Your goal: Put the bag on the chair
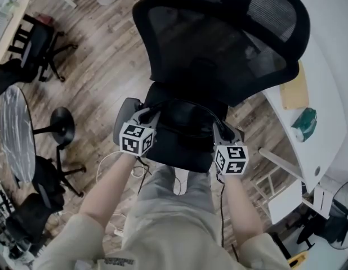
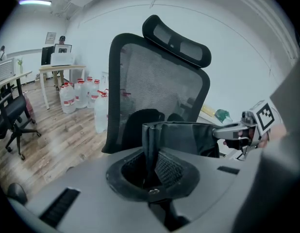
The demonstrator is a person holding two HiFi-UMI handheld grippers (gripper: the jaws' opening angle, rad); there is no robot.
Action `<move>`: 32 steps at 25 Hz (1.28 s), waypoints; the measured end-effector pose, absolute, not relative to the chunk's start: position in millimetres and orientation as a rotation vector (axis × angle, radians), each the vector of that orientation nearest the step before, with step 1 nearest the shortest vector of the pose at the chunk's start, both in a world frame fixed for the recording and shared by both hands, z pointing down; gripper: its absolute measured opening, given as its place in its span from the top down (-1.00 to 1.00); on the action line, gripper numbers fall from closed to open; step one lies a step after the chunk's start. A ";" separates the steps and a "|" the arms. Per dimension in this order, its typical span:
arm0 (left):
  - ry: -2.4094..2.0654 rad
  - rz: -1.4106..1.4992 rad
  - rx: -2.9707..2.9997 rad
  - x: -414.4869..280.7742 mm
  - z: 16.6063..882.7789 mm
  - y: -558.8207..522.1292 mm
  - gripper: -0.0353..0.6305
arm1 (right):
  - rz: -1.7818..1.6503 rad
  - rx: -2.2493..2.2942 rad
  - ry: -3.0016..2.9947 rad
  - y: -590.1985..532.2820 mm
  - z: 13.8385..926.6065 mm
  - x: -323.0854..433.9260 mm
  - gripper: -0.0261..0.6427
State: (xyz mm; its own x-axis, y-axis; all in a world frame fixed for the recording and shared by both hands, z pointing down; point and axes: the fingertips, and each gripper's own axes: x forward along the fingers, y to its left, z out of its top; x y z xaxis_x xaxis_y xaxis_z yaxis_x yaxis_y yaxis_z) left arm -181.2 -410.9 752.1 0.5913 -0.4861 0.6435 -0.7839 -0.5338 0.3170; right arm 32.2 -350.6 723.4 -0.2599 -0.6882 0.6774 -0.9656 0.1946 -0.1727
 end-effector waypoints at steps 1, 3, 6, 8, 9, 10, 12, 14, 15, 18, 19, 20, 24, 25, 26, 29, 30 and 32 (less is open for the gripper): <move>-0.997 0.670 2.223 -180.8 759.4 -409.9 0.77 | 0.818 1.538 -2.016 -348.7 730.8 32.4 0.67; -0.992 0.696 2.211 -181.4 773.6 -407.5 0.77 | 0.832 1.528 -1.999 -344.0 745.6 31.7 0.66; -0.990 0.725 2.192 -183.0 792.5 -400.9 0.77 | 0.849 1.496 -1.965 -334.0 768.4 29.7 0.65; -0.978 0.744 2.184 -180.4 803.5 -394.3 0.77 | 0.861 1.471 -1.930 -326.5 785.3 32.5 0.64; -0.970 0.758 2.181 -178.6 809.2 -390.7 0.77 | 0.871 1.459 -1.912 -322.7 793.6 34.8 0.64; -0.962 0.774 2.175 -177.3 815.0 -387.2 0.77 | 0.883 1.446 -1.895 -318.9 801.2 36.8 0.63; -0.946 0.806 2.157 -177.2 826.8 -380.0 0.77 | 0.899 1.414 -1.857 -310.6 815.0 38.1 0.63; -0.937 0.837 2.139 -178.9 837.4 -373.2 0.76 | 0.903 1.379 -1.826 -302.5 826.6 36.8 0.62; -0.938 0.844 2.132 -180.2 841.9 -370.4 0.76 | 0.904 1.366 -1.822 -299.3 830.8 35.7 0.63; -0.953 0.837 2.105 -184.7 851.3 -364.8 0.76 | 0.914 1.347 -1.834 -294.8 836.9 32.6 0.62; -0.958 0.831 2.103 -185.7 852.8 -364.0 0.76 | 0.919 1.343 -1.838 -294.8 838.0 32.3 0.61; -0.961 0.827 2.105 -186.6 853.9 -363.6 0.76 | 0.926 1.339 -1.839 -295.7 839.2 32.2 0.61; -0.989 0.840 2.073 -193.1 861.6 -362.4 0.71 | 0.964 1.309 -1.842 -300.6 842.8 31.5 0.56; -0.991 0.851 2.055 -194.8 863.7 -361.1 0.67 | 0.978 1.293 -1.838 -300.4 843.7 31.4 0.51; -0.987 0.861 2.044 -195.8 864.7 -358.9 0.59 | 0.990 1.271 -1.828 -298.9 844.4 31.5 0.44; -0.980 0.870 2.056 -199.2 859.3 -351.3 0.38 | 0.990 1.215 -1.794 -293.3 840.3 32.4 0.31; -0.989 0.868 2.057 -201.1 855.9 -349.8 0.35 | 0.982 1.208 -1.793 -293.1 836.4 33.3 0.30; -1.008 0.862 2.040 -204.0 848.6 -347.9 0.28 | 0.973 1.204 -1.801 -293.9 826.5 36.9 0.24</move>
